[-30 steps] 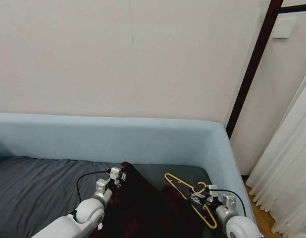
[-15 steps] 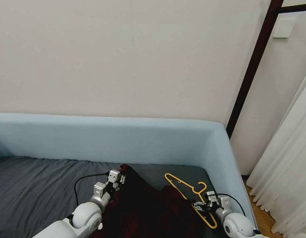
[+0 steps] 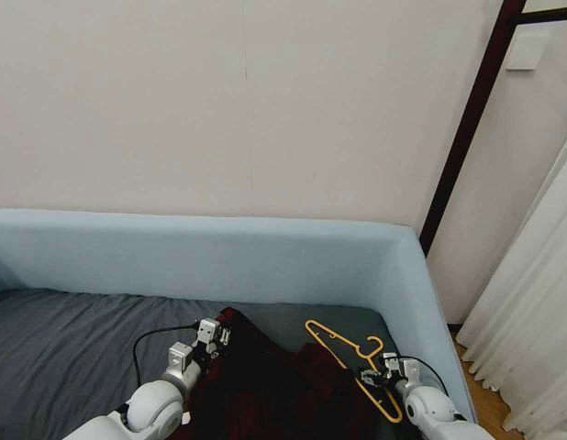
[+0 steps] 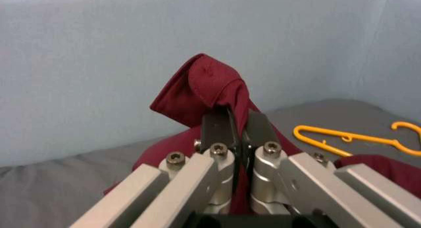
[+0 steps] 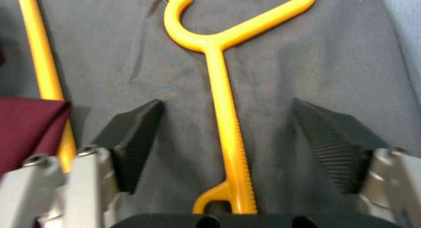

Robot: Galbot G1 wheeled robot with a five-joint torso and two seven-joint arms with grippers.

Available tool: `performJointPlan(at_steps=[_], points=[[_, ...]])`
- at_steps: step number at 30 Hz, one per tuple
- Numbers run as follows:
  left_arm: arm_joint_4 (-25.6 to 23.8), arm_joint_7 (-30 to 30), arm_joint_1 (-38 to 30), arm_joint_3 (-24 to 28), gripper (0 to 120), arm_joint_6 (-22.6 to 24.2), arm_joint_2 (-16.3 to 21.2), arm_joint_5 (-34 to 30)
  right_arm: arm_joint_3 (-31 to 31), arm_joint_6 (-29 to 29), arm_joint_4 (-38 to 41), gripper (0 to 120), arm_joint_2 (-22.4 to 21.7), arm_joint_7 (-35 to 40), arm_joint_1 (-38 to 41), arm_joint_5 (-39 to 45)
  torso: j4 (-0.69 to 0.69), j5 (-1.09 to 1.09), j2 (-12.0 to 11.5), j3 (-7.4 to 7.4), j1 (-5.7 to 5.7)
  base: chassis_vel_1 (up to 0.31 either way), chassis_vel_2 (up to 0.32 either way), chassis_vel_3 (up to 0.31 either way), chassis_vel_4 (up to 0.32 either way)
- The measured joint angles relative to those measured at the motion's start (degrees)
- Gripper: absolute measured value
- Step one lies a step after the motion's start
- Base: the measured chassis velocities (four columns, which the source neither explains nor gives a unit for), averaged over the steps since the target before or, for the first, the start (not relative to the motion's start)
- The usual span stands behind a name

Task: Pick up the clothes from the sofa and hang them on the clothes hanger.

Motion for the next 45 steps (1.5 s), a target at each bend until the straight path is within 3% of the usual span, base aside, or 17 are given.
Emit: performJointPlan(at_steps=[6,10,16,18,25,27,34,41,42,43,45], points=[[-0.5,0.0,0.3,-0.6,0,0.0,-0.1,-0.1,-0.4,0.1,-0.9,58,-0.1,-1.5,0.3,-0.1,0.0,-0.01,0.0,-0.01,0.0,0.0,0.0,0.0,0.0],[-0.8,0.0,1.2,-0.6,0,0.0,0.0,0.0,-0.3,0.1,-1.0,38,-0.4,-2.0,0.5,-0.1,0.0,0.01,0.0,0.0,0.0,0.0,0.0,0.0,0.0],[-1.0,0.1,2.2,-0.8,0,-0.1,-0.3,0.5,-0.2,-0.1,-0.6,23,-1.2,-2.1,0.3,0.6,0.02,0.01,0.0,0.0,0.0,0.0,0.0,0.0,0.0],[-1.1,0.2,2.4,-0.8,0,-0.1,-0.3,0.6,-0.1,-0.1,-0.4,9,-1.5,-2.2,0.0,0.8,0.02,0.02,0.0,0.0,0.0,0.0,0.0,0.0,0.0],[-1.4,0.3,2.0,-0.7,0,-0.2,-0.1,0.5,0.2,-0.2,1.8,7,-2.7,-2.2,-0.7,1.2,0.0,0.03,0.0,0.0,0.0,0.0,0.0,0.0,0.0],[-1.4,0.3,1.8,-0.7,0,-0.1,0.0,0.4,0.4,0.4,6.3,7,-4.6,-1.8,-2.4,0.1,-0.02,0.0,0.0,0.01,0.0,0.0,0.0,0.0,0.0],[-1.3,0.3,1.5,-0.6,0,-0.1,0.1,0.3,0.6,2.1,11.0,7,-6.2,-0.4,-4.3,-1.5,-0.02,0.01,0.0,0.01,0.0,0.0,0.0,0.0,0.0],[-1.1,0.4,0.2,0.4,0,0.0,0.3,-0.2,4.8,6.5,28.7,5,-10.9,4.7,-12.8,-9.7,-0.05,0.02,0.0,0.01,0.02,0.0,0.0,0.0,0.0],[-1.2,0.5,-0.1,0.6,0,0.0,0.5,-0.2,5.8,7.2,32.1,5,-11.9,5.8,-14.2,-11.3,0.05,-0.12,0.0,-0.04,-0.02,0.0,0.0,0.0,0.0],[-1.3,0.5,-0.2,0.8,0,0.0,0.8,-0.3,6.0,7.2,34.4,5,-12.8,6.6,-15.4,-12.2,-0.02,-0.02,0.0,-0.02,-0.02,0.0,0.0,0.0,0.0],[-1.5,0.5,-0.3,1.0,0,0.0,1.1,-0.4,6.2,7.3,35.0,5,-13.1,6.8,-15.6,-12.6,-0.02,0.05,0.0,-0.01,-0.02,0.0,0.0,0.0,0.0]])
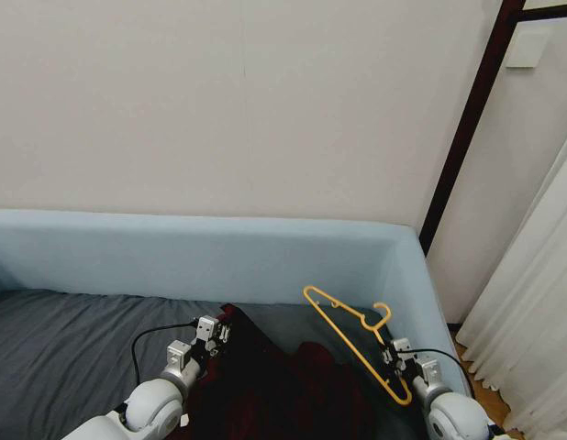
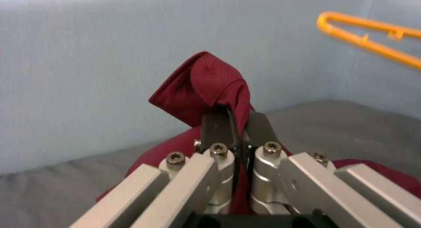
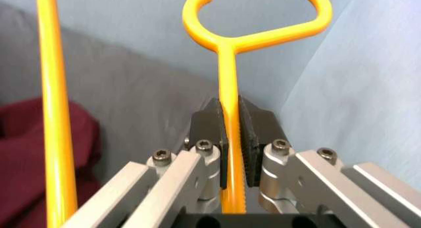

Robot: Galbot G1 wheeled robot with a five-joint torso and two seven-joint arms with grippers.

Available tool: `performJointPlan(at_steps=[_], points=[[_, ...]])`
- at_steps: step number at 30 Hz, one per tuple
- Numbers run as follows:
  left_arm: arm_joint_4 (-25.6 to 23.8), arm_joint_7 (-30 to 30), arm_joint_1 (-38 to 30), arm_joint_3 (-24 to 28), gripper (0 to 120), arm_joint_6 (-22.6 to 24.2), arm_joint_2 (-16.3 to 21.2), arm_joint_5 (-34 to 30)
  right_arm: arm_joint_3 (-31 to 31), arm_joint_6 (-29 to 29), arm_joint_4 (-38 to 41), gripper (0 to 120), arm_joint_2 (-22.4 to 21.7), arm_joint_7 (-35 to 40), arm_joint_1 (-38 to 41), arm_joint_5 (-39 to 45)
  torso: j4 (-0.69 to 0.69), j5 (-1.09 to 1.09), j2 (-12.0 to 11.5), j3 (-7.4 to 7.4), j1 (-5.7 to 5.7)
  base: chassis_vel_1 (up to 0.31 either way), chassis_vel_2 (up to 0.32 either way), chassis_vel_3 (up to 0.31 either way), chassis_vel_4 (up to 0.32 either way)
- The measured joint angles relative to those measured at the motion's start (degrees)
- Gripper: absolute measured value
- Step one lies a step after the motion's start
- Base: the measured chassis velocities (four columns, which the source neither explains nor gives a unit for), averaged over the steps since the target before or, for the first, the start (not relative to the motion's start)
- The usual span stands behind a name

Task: Pick up the clothes from the sofa and hang them on the clothes hanger.

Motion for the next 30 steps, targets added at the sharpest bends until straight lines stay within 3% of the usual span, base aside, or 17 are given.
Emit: performJointPlan(at_steps=[2,12,18,21,23,30], points=[[-0.7,0.0,0.1,0.0,0,0.0,0.5,-0.1,0.4,0.7,0.4,5,-0.7,0.4,0.0,-1.9,0.01,-0.08,0.0,0.0,0.0,0.0,0.0,0.0,0.0],[-4.0,-0.1,2.0,-2.3,0,0.4,1.9,-0.4,1.8,1.6,7.4,5,-3.0,2.4,-4.6,-6.5,0.01,-0.05,0.0,0.0,0.01,0.0,0.0,0.0,0.0],[-7.2,-0.3,4.6,-5.2,0,1.2,3.2,-0.8,1.4,6.7,10.3,5,-2.7,4.1,-9.2,-21.6,-0.03,-0.07,0.0,0.0,0.01,0.0,0.0,0.0,0.0],[-9.5,-0.6,7.7,-8.1,0,1.6,4.3,-0.8,0.6,12.0,9.9,5,-0.9,5.2,-10.0,-34.9,0.07,-0.05,0.0,0.0,0.01,0.0,0.0,0.0,0.0],[-9.6,-0.6,7.8,-8.2,0,1.7,4.4,-0.8,0.6,12.2,9.9,5,-0.9,5.2,-10.0,-35.2,0.07,-0.05,0.0,0.0,0.01,0.0,0.0,0.0,0.0],[-12.4,-0.7,10.3,-10.3,0,1.9,7.7,-0.9,0.5,17.6,10.4,5,2.0,7.2,-11.8,-49.0,0.02,-0.05,0.0,0.01,0.01,0.0,0.0,0.0,0.0]])
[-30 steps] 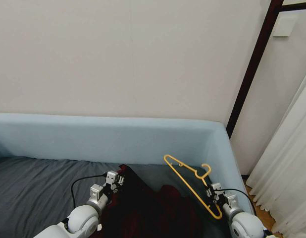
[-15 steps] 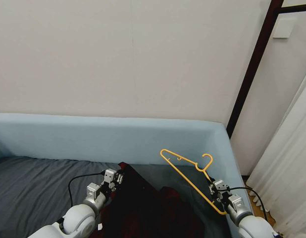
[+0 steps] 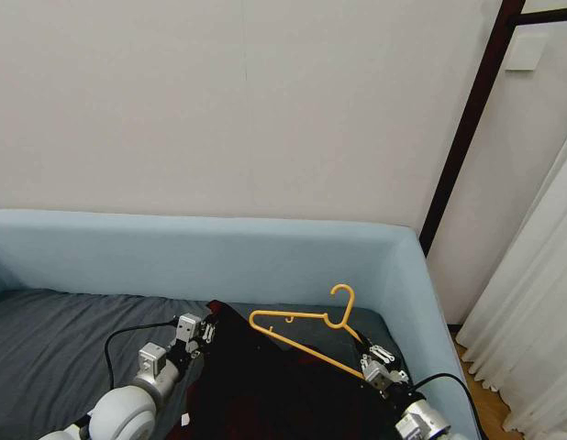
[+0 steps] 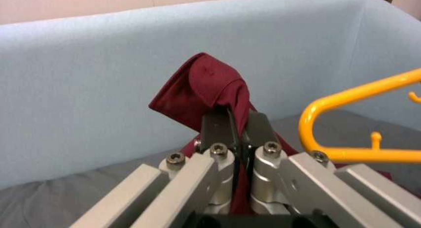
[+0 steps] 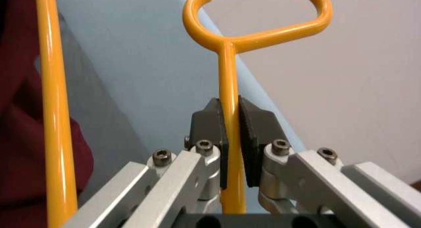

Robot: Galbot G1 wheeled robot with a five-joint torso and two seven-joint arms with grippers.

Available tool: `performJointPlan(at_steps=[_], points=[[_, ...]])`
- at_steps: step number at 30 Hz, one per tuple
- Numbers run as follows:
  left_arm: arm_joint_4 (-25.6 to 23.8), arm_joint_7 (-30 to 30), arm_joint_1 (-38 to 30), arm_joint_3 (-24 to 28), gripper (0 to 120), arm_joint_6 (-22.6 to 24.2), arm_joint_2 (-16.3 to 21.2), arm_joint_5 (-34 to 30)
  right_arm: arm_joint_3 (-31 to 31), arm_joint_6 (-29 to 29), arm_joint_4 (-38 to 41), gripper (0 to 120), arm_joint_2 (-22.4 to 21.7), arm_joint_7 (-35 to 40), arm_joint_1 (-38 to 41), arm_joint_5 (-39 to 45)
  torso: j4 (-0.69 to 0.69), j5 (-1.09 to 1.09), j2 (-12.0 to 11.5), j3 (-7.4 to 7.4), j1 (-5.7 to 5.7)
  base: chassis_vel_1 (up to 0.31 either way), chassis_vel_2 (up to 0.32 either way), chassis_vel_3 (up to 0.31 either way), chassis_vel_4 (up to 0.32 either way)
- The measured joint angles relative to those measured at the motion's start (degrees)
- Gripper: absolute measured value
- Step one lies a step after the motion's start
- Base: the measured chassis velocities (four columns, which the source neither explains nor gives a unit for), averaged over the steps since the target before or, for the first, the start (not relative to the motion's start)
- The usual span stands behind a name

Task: Pick up the clothes from the sofa and hang them on the clothes hanger.

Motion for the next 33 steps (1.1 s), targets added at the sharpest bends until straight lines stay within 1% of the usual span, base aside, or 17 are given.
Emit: performJointPlan(at_steps=[3,7,13,15,18,20,24,27,28,33], points=[[-0.8,-0.1,0.0,0.0,0,0.4,0.5,-0.1,0.0,1.4,2.1,5,0.3,0.1,-2.2,-3.7,-0.01,0.0,0.0,0.0,0.0,0.0,0.0,0.0,0.0],[-1.2,-0.1,0.4,0.3,0,0.5,0.4,0.1,-0.3,1.9,2.6,5,0.7,0.1,-4.1,-5.9,-0.03,-0.01,0.0,0.0,0.0,0.0,0.0,0.0,0.0],[-2.5,-0.1,1.6,0.4,0,0.5,0.5,0.7,-1.3,2.0,-0.1,5,2.3,0.6,-2.8,-6.7,-0.01,0.01,0.0,0.0,0.0,0.0,0.0,0.0,0.0],[-3.2,-0.1,2.1,0.7,0,0.5,0.7,0.8,-1.6,1.8,-1.5,5,3.6,0.8,-1.5,-6.7,0.02,0.02,0.0,0.01,0.0,0.0,0.0,0.0,0.0],[-3.7,-0.1,1.6,1.5,0,0.7,0.8,0.9,-1.8,1.7,-2.6,5,4.7,1.1,-0.5,-6.7,0.02,0.0,0.0,0.0,0.0,0.0,0.0,0.0,0.0],[-4.0,-0.1,1.0,2.1,0,0.8,0.9,0.9,-2.3,1.4,-3.4,5,5.7,1.2,0.1,-6.3,-0.03,0.01,0.0,0.01,0.0,0.0,0.0,0.0,0.0],[-3.9,-0.1,-0.7,3.4,0,1.3,0.9,0.9,-2.8,1.3,-3.8,5,7.1,1.0,1.0,-6.1,0.0,0.01,0.0,0.01,0.0,0.0,0.0,0.0,0.0],[-2.1,-0.6,-3.7,5.7,0,1.6,0.1,1.0,-2.8,1.9,-4.1,5,8.5,0.1,2.6,-7.4,0.01,0.0,0.0,0.0,0.0,0.0,0.0,0.0,0.0],[-1.1,-0.8,-5.5,7.5,0,1.6,-0.5,1.0,-2.9,1.9,-4.1,5,8.9,-0.1,2.9,-7.6,0.01,0.01,0.0,0.01,0.01,0.0,0.0,0.0,0.0],[-1.0,-0.9,-7.3,9.5,0,2.1,-1.4,0.7,-3.2,2.0,-5.0,5,9.2,-0.2,3.4,-7.9,-0.03,0.0,0.0,0.01,0.01,0.0,0.0,0.0,0.0]])
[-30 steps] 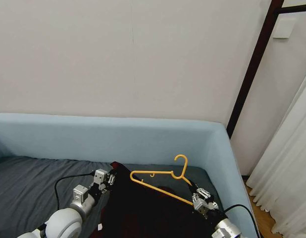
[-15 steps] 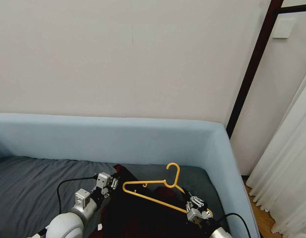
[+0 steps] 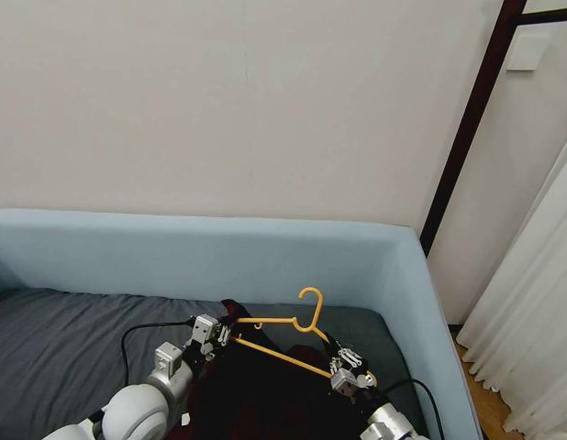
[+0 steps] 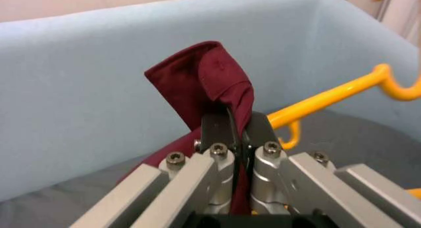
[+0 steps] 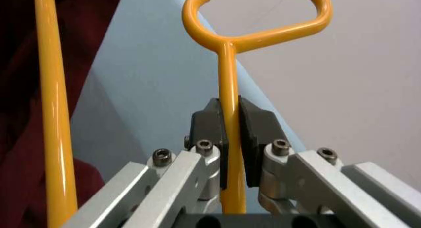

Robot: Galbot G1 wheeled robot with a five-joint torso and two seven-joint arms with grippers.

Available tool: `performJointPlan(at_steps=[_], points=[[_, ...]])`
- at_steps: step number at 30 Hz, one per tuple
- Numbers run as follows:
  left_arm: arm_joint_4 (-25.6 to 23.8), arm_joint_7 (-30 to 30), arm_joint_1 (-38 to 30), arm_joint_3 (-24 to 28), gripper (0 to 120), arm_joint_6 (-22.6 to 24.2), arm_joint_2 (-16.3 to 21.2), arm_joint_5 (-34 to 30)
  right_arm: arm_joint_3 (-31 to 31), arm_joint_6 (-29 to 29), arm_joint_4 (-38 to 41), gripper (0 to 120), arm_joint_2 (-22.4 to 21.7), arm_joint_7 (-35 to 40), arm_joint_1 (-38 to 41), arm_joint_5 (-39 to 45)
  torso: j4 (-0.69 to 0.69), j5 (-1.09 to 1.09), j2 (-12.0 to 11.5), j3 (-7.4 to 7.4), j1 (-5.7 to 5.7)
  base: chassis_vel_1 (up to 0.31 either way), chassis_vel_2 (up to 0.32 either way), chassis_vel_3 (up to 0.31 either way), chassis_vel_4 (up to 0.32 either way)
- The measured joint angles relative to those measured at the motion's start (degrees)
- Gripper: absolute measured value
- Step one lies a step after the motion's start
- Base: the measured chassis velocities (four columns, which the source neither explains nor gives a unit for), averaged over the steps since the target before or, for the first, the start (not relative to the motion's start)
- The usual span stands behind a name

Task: Pick up the clothes from the sofa and hang them on the clothes hanger.

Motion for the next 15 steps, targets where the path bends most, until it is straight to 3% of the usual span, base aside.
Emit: performJointPlan(at_steps=[15], points=[[-4.2,-0.9,1.2,-0.1,0,0.1,1.7,0.7,1.1,-1.3,-3.0,5,-2.3,0.6,1.2,2.8,0.02,0.02,0.0,0.0,0.0,0.0,0.0,0.0,0.0]])
